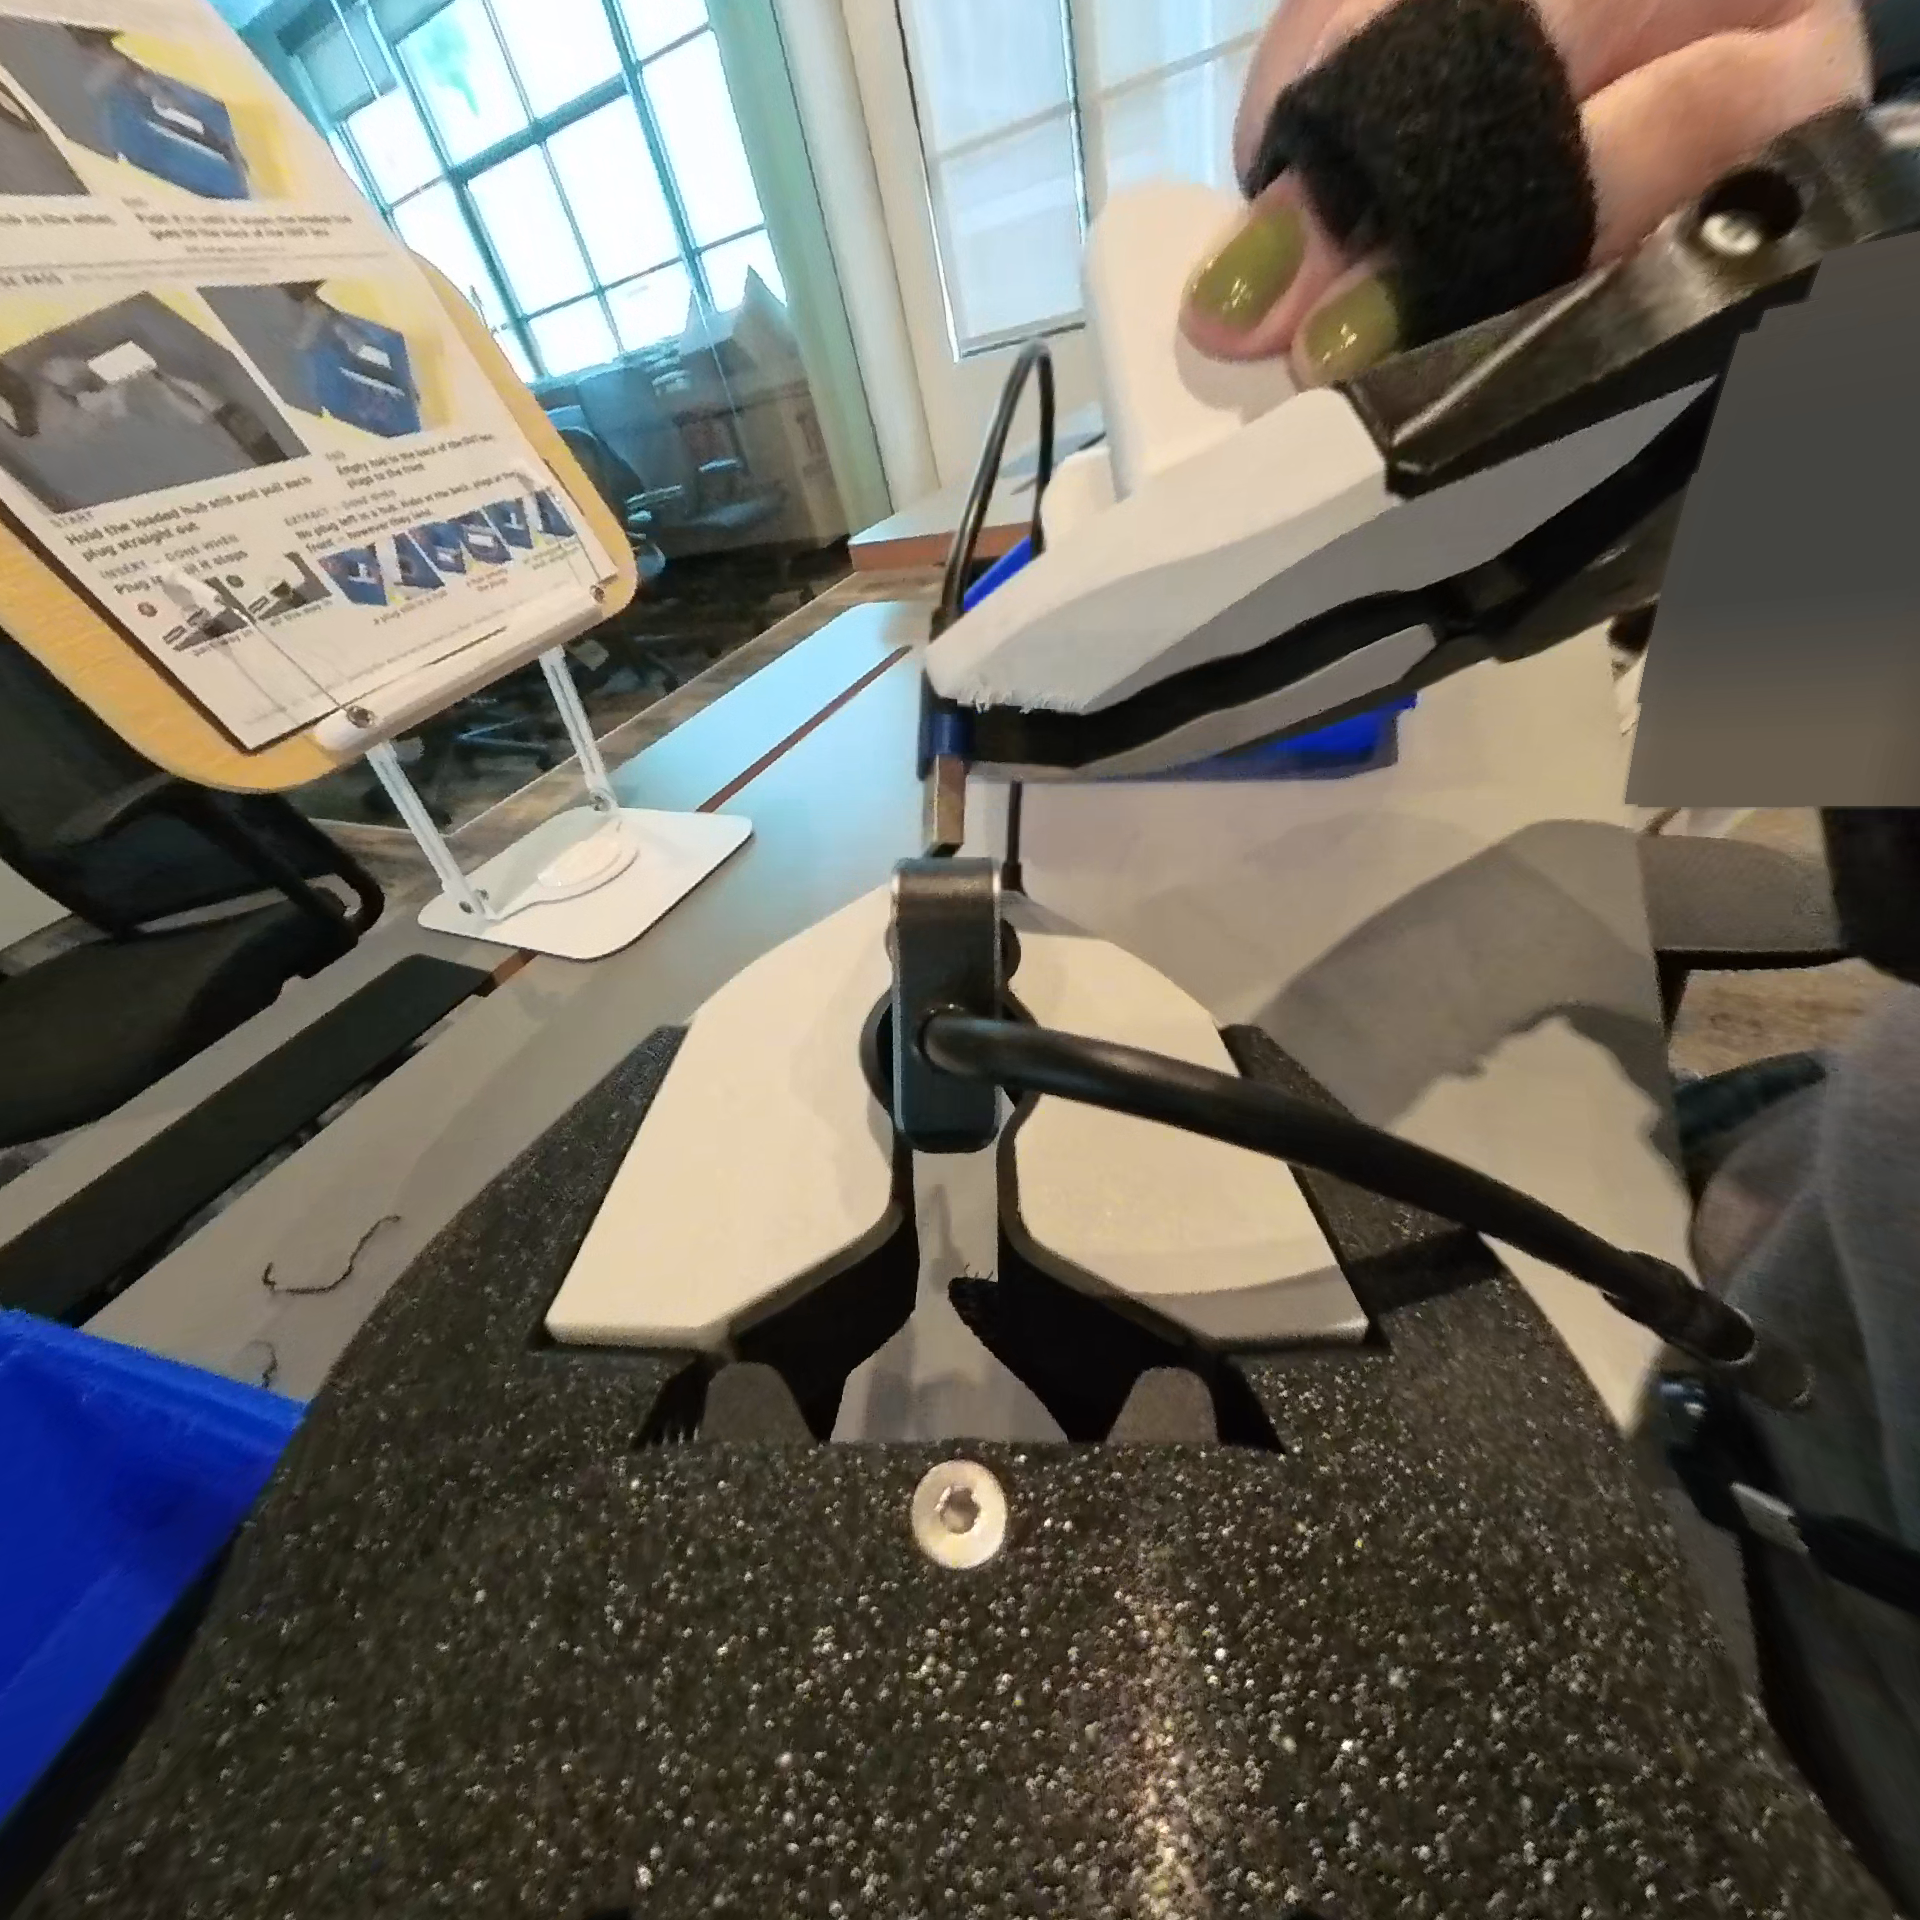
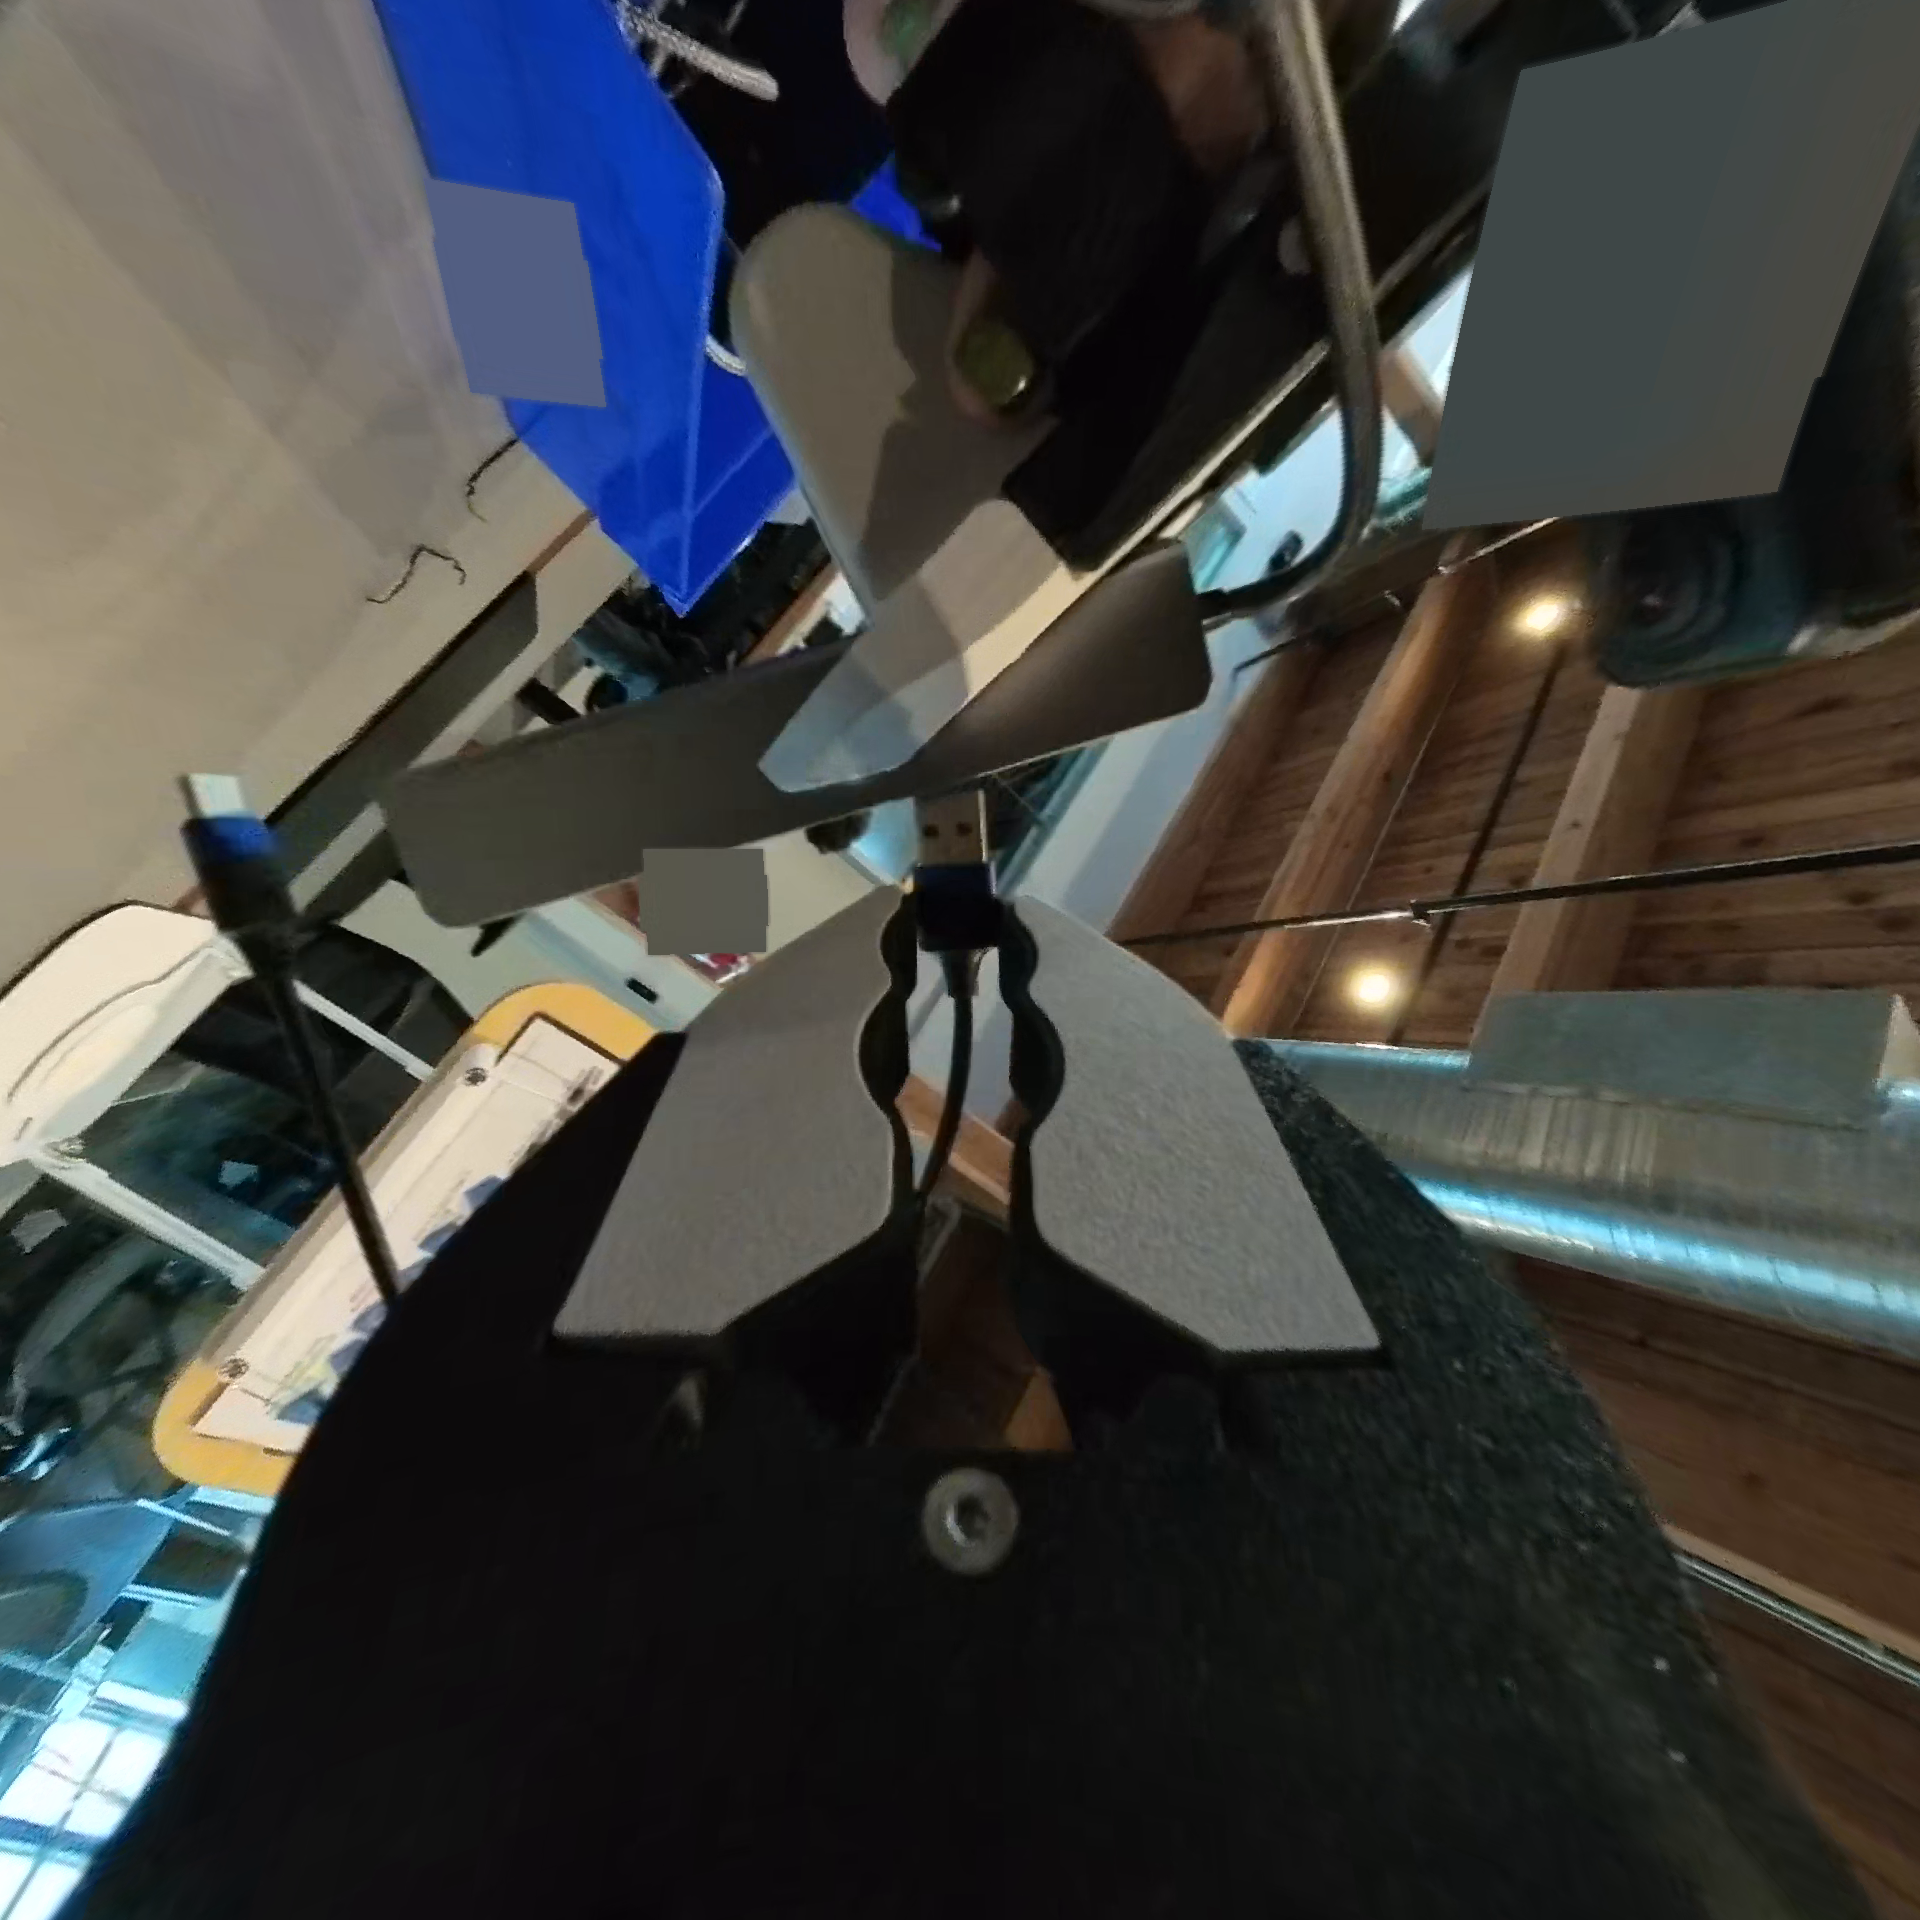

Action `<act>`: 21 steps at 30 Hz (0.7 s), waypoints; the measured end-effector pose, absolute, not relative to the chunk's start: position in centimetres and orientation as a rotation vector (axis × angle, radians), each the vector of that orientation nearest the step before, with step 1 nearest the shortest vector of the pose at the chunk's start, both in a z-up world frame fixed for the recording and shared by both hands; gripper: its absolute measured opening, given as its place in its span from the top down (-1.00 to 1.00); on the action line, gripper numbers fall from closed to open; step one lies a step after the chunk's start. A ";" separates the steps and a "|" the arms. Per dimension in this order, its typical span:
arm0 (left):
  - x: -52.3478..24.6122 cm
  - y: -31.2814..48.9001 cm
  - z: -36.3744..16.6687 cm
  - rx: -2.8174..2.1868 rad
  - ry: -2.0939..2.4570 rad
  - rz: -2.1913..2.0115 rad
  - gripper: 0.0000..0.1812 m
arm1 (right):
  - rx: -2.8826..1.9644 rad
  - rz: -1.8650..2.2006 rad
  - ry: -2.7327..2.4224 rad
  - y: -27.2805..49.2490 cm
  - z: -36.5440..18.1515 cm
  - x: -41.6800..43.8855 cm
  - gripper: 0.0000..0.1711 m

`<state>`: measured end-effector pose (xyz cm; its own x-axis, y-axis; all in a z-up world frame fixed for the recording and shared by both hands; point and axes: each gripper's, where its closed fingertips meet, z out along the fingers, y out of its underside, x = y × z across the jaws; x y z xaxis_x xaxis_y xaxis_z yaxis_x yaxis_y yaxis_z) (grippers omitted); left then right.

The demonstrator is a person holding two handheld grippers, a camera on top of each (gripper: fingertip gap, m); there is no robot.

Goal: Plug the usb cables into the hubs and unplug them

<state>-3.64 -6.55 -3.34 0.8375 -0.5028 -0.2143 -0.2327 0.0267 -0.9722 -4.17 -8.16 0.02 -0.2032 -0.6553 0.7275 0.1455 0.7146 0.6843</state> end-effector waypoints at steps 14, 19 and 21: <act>-4.0 -5.6 -4.8 -1.649 0.599 -0.113 0.88 | 0.434 -0.844 -1.737 -7.1 -1.4 -4.2 0.84; -3.9 -5.5 -5.1 -1.659 0.610 -0.113 0.88 | 0.432 -0.839 -1.747 -7.1 -1.6 -4.2 0.84; -3.9 -5.5 -5.3 -1.668 0.616 -0.107 0.88 | 0.437 -0.834 -1.749 -7.2 -1.8 -4.1 0.84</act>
